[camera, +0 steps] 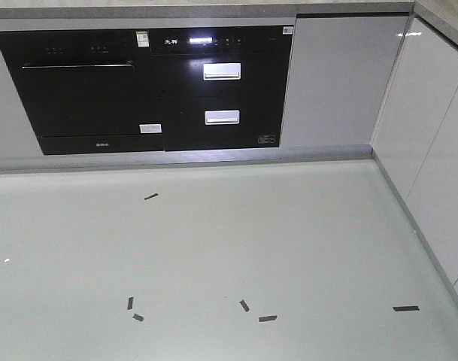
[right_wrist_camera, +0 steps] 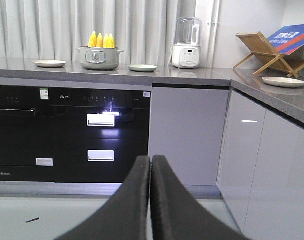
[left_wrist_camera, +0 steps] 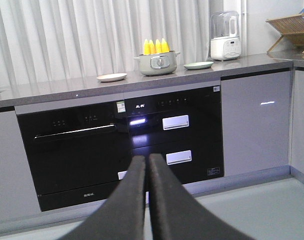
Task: Distribute corn equally
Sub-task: 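Drive the base toward the counter with the corn pot and plates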
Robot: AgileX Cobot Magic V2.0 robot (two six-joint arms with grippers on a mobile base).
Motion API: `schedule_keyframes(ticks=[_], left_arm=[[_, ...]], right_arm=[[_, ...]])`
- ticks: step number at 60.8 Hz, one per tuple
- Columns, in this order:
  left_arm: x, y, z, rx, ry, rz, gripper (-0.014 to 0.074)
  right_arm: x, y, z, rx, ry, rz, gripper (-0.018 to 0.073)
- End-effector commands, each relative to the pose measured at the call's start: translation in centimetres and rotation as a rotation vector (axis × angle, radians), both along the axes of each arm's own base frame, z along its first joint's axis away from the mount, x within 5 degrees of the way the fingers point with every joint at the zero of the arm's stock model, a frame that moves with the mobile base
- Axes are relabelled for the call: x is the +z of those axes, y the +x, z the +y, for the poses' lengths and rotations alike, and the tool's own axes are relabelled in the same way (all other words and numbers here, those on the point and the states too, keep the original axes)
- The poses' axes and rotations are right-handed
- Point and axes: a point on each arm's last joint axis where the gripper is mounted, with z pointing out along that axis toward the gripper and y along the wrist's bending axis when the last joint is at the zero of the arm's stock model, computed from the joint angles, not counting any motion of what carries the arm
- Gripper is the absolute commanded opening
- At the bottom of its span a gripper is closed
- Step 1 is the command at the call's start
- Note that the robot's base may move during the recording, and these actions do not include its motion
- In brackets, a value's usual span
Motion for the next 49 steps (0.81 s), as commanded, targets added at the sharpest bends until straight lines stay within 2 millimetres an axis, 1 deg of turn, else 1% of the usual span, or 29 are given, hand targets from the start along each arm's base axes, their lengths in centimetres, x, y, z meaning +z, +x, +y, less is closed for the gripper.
schedule_keyframes(ticks=[1, 49], left_arm=[[0.41, -0.13, -0.02, -0.007, -0.029, -0.076, -0.0007], [0.41, -0.13, -0.02, -0.007, -0.029, -0.076, -0.0007]], right_arm=[[0.40, -0.08, -0.01, -0.002, -0.011, -0.077, -0.0010], [0.38, -0.07, -0.01, -0.002, -0.011, -0.075, -0.0010]])
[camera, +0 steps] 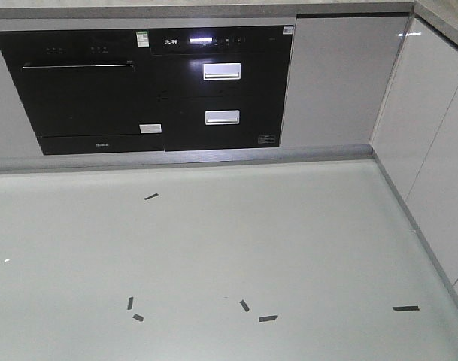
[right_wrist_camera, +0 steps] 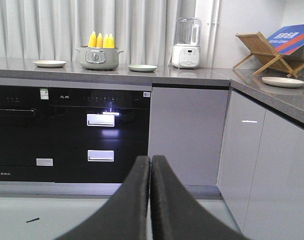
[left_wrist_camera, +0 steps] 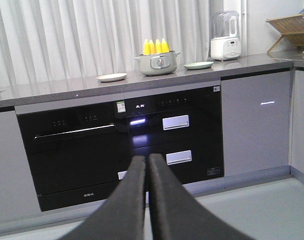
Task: Distribute corn equally
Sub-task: 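Drive the base toward the counter with the corn pot and plates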
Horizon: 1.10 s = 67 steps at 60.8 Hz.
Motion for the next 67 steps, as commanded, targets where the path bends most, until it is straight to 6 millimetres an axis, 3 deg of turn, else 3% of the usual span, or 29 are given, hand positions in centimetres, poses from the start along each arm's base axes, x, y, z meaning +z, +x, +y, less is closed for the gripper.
schedule_keyframes(ticks=[1, 67], left_arm=[[0.41, -0.13, -0.02, -0.007, -0.029, -0.076, -0.0007], [0.41, -0.13, -0.02, -0.007, -0.029, -0.076, -0.0007]], right_arm=[[0.38, -0.07, -0.01, -0.002, -0.011, -0.075, -0.0010], [0.40, -0.08, -0.01, -0.002, -0.011, -0.076, -0.0010]])
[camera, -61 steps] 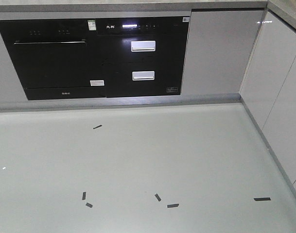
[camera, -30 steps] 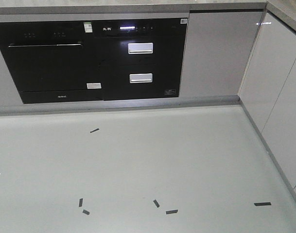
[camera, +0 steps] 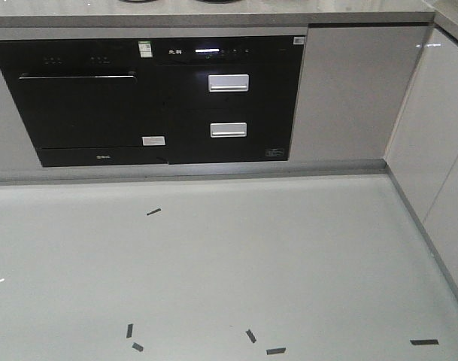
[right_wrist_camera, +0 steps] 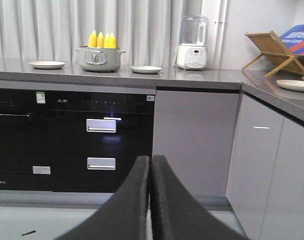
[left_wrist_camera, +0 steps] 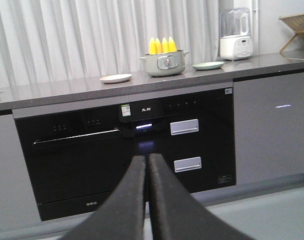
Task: Distribute corn equally
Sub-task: 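Drive the base toward the counter with the corn pot and plates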
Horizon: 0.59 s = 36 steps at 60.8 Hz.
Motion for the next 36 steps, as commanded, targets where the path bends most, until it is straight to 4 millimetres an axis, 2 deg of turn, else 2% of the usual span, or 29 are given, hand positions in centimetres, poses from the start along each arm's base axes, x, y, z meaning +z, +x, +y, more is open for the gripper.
schedule_keyframes(ticks=[1, 36], left_arm=[[0.41, -0.13, -0.02, -0.007, -0.029, -0.076, -0.0007], [0.41, -0.13, -0.02, -0.007, -0.029, -0.076, -0.0007]], right_arm=[[0.40, -0.08, -0.01, -0.002, -0.011, -0.076, -0.0010], [0.40, -0.08, -0.01, -0.002, -0.011, -0.076, -0.0010]])
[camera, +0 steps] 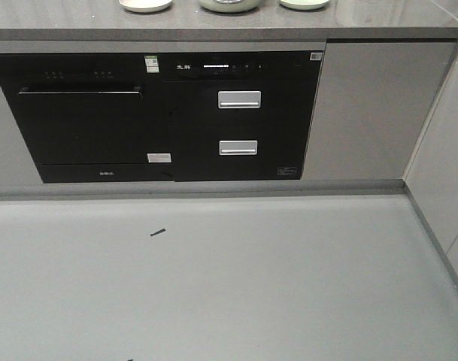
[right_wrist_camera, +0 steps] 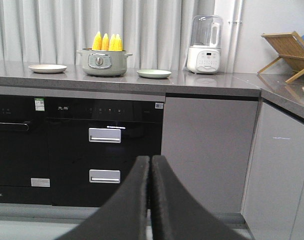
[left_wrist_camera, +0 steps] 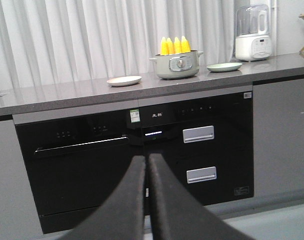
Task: Distribute corn equally
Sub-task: 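Drive the base toward the counter with the corn pot and plates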
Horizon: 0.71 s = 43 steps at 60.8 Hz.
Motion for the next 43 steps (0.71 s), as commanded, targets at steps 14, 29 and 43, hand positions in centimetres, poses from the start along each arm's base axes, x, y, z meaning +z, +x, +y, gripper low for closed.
schedule_keyframes(ticks=[14, 29, 43], left_arm=[[0.41, -0.13, -0.02, -0.007, -0.029, -0.076, -0.0007], [0.41, -0.13, -0.02, -0.007, -0.029, -0.076, -0.0007], [0.41, -0.13, -0.02, -0.007, -0.029, -0.076, -0.0007]], right_arm=[[0.40, -0.08, -0.01, -0.002, -0.011, -0.076, -0.0010], [0.39, -0.07, -0.01, -0.002, -0.011, -0.075, -0.0010], [0.39, -0.07, -0.01, -0.002, -0.011, -0.075, -0.0010]])
